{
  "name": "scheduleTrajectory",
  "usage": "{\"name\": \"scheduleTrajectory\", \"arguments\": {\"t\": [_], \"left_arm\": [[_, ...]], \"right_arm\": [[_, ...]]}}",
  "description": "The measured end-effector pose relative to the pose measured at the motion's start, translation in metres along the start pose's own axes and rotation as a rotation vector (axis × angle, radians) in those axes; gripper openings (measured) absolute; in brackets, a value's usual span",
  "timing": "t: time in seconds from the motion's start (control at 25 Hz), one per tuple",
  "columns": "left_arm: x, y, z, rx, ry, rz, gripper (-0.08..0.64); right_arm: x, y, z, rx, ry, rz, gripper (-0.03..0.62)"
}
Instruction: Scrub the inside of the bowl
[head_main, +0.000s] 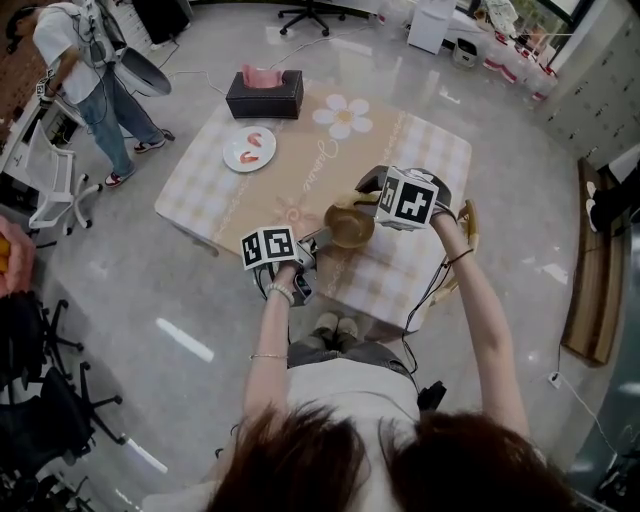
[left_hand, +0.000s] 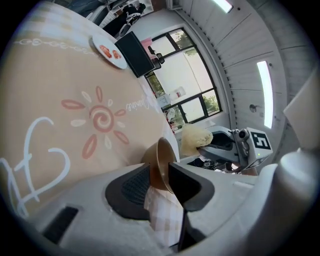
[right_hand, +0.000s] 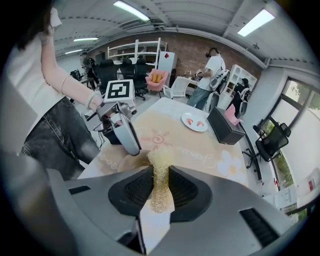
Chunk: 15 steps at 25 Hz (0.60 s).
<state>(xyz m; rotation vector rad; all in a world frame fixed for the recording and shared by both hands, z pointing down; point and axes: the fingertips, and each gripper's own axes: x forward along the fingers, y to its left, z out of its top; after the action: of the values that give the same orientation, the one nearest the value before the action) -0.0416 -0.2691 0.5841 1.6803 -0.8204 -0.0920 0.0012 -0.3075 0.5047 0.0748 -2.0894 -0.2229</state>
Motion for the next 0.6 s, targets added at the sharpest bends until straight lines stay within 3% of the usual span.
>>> {"name": "scheduleTrajectory", "arguments": {"t": [0.6], "left_arm": [[0.001, 0.009, -0.008, -0.101, 0.034, 0.002, 0.109]], "right_arm": [[0.020, 0.005, 0.007, -0.373, 0.236, 0.156, 0.084]]}}
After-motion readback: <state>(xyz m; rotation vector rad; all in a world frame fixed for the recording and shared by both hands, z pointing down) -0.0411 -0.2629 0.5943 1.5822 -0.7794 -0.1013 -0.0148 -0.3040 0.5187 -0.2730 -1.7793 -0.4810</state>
